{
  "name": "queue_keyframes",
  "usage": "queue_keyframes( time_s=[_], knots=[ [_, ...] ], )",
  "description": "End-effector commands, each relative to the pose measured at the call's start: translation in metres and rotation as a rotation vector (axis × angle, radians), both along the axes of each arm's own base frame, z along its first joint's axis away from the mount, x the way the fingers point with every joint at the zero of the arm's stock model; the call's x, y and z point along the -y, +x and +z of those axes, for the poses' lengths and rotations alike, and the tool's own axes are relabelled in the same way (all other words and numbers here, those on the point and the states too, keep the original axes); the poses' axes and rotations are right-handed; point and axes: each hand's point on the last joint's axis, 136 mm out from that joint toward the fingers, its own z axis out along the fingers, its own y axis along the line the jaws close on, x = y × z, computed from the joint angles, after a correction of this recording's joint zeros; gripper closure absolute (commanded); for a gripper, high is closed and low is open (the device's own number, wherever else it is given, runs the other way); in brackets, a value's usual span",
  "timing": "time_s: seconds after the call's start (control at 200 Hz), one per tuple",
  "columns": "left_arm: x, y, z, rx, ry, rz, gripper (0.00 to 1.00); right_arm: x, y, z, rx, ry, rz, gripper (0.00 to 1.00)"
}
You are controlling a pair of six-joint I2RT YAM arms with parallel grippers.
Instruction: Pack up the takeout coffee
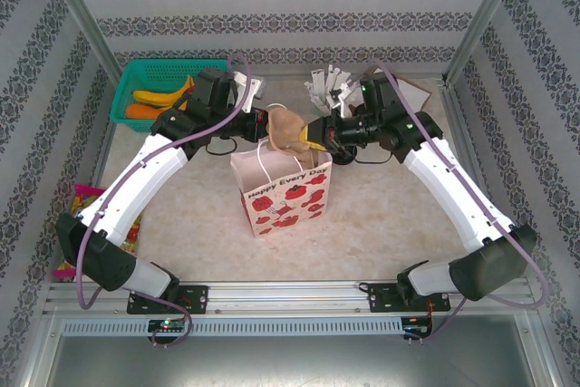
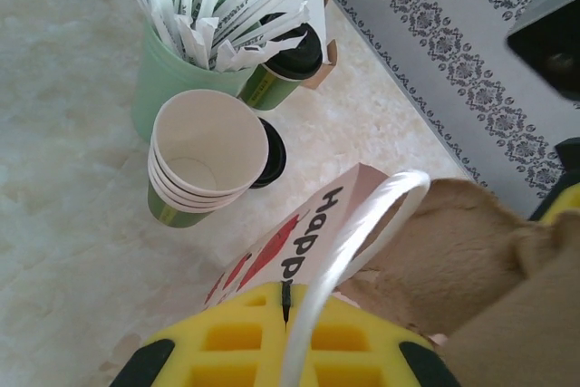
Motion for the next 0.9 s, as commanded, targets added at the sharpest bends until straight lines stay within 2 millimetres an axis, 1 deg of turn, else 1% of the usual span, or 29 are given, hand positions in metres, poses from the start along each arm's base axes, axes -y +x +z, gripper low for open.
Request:
queue_keyframes(
  time_s=[0.0, 0.135, 0.205, 0.275, 0.455, 0.555, 0.664, 0.784, 0.894],
  knots=[
    [-0.005, -0.007, 0.019, 0.025, -0.02, -0.002, 1.0, 0.006, -0.009, -0.009, 0.005, -0.054, -0.007, 1.0],
    [-0.003, -0.009, 0.024, 0.033, -0.038, -0.009, 1.0, 0.008, -0.007, -0.02, -0.001, -0.121, -0.029, 1.0],
    [-0.003, -0.009, 0.026, 0.042, -0.043, -0.005, 1.0, 0.01, -0.008, -0.028, 0.001, -0.186, -0.036, 1.0],
    [-0.006, -0.007, 0.026, 0.049, -0.04, 0.011, 1.0, 0.01, -0.01, -0.036, 0.003, -0.247, -0.024, 1.0],
    [-0.009, 0.0, 0.023, 0.056, -0.018, 0.046, 1.0, 0.006, -0.013, -0.051, 0.01, -0.336, 0.007, 1.0],
    [-0.009, 0.004, 0.023, 0.061, -0.016, 0.048, 1.0, 0.007, -0.015, -0.059, 0.005, -0.394, 0.021, 1.0],
    [-0.004, 0.005, 0.026, 0.069, -0.027, 0.027, 1.0, 0.009, -0.018, -0.071, 0.007, -0.497, 0.046, 1.0],
    [0.002, 0.006, 0.027, 0.069, -0.041, -0.003, 1.0, 0.003, -0.019, -0.076, 0.016, -0.542, 0.068, 1.0],
    [0.005, 0.007, 0.025, 0.059, -0.049, -0.014, 1.0, 0.001, -0.014, -0.078, 0.028, -0.574, 0.036, 1.0]
  ],
)
